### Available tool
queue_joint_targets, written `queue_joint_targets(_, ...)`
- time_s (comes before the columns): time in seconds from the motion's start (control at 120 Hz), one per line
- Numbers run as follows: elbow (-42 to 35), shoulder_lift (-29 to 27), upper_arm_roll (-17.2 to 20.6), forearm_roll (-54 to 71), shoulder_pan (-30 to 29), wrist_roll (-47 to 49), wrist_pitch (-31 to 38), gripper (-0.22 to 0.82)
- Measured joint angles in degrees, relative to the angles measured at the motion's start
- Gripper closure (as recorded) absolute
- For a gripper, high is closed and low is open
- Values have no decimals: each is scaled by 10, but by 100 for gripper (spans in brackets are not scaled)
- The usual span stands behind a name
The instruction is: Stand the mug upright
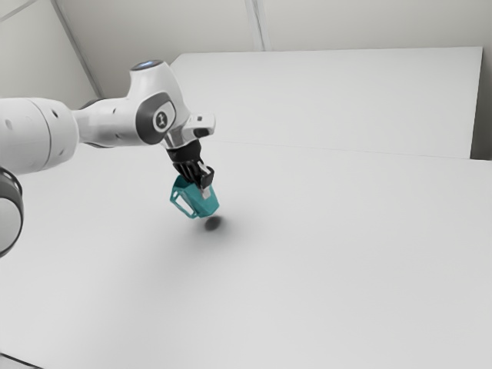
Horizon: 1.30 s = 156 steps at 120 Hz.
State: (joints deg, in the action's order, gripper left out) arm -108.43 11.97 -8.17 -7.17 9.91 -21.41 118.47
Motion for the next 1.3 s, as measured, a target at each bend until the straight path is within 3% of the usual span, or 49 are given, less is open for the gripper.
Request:
queue_joint_targets(0.875, 4, 46, 0, 12, -4, 86, 5, 78)
queue_joint_targets(1.3, 4, 37, -1, 5, -7, 92, 14, 56)
